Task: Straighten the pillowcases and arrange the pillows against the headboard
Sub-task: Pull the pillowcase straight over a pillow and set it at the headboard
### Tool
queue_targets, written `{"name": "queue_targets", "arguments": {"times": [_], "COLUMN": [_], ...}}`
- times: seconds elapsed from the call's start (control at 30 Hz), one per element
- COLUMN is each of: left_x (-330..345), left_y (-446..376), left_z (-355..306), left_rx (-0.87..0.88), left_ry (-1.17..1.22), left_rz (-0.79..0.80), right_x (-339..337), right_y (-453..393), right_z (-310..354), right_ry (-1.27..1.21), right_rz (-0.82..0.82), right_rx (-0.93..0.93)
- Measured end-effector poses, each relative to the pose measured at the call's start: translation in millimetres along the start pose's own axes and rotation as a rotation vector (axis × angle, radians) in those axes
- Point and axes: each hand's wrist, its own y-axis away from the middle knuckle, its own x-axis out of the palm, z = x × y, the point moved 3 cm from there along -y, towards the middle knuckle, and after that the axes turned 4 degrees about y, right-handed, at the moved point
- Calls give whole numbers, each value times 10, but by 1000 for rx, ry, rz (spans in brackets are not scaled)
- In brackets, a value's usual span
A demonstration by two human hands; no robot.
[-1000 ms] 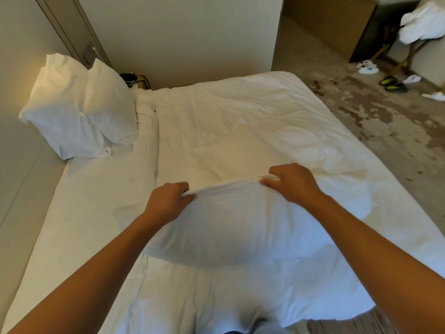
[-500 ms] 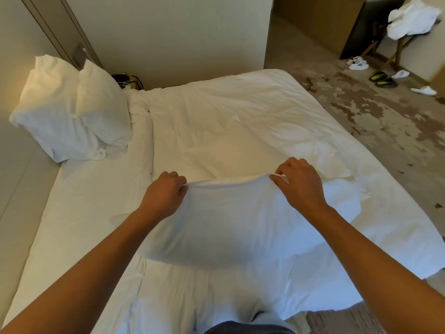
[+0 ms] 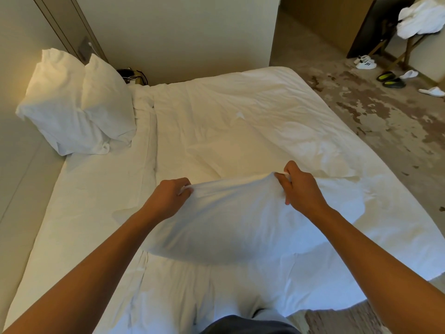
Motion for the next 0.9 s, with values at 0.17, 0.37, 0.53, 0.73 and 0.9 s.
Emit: {"name": "queue_targets", "arguments": {"times": [0.17, 0.37, 0.53, 0.73, 0.9], "left_x": [-21, -146, -55, 50, 65], "left_y": [-29, -111, -99, -69, 1], "left_z": [80, 110, 196, 242, 312], "left_rx": [-38, -26, -123, -159, -158], "left_ry": [-99, -141, -188, -115, -40], "left_rz": [11, -86, -99, -14, 69], "right_x": [-93, -186, -156, -95, -115], "right_y": [-93, -193, -166, -175, -280], "right_z": [-8, 26, 12, -51, -104], "right_ry": [165, 301, 267, 57, 122], "right_rz": [-43, -96, -143, -105, -133], "right_rx": [-137, -207, -124, -19, -34]}}
